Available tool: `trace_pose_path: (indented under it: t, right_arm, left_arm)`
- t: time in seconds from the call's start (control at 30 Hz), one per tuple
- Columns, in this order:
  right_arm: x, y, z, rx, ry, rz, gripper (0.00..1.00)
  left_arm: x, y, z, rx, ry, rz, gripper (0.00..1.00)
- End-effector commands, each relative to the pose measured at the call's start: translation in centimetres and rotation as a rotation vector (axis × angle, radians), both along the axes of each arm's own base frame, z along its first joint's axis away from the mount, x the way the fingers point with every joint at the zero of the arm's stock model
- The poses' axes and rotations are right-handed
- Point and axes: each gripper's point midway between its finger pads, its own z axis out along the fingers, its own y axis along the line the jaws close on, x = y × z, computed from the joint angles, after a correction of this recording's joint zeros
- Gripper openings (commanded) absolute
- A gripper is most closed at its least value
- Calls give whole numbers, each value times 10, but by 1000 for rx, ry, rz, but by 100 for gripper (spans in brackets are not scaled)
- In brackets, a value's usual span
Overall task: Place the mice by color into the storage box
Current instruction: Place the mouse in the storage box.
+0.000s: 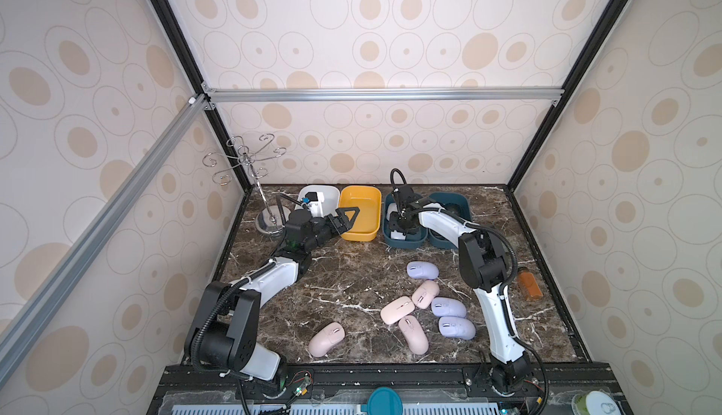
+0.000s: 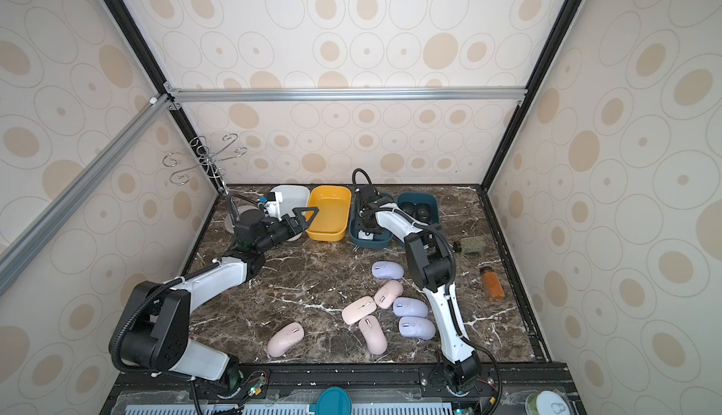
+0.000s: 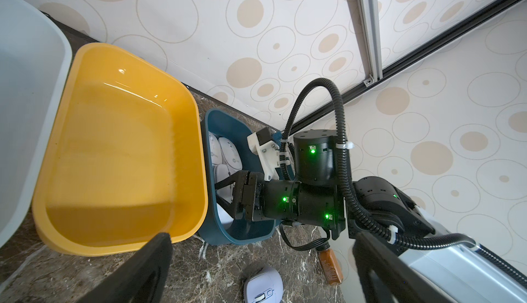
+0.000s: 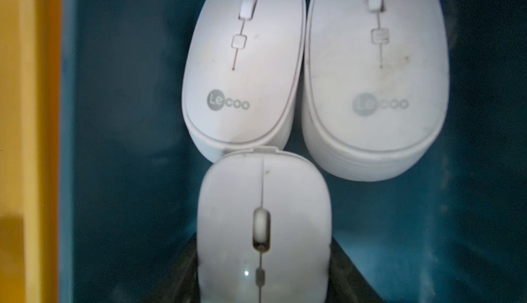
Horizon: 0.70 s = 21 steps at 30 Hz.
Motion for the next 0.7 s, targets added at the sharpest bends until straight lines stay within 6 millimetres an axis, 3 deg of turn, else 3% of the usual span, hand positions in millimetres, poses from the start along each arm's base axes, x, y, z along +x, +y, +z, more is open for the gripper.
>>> trace_pose_path:
  t: [0.0,0.17,0.3,0.5,0.67]
  right_arm:
    - [-7,-2,-16,-12,56,-13,53]
    - [-5,-4,-19,-26,76,-7,61]
    - [-1,-2,-6,-22,51,13,66]
    - [5,-2,39,-31,-28,36,70]
    - [-3,7,83,-22,-118,68,64]
  left_arm:
    - [4,-2,20,-23,-55,-12,100]
    - [5,-2,18,-16,-52,-10,100]
    - [5,-2,17,-16,-51,-9,100]
    - [6,-2,16,-13,-49,-12,100]
    - [6,-1,17,-8,-53,-7,100]
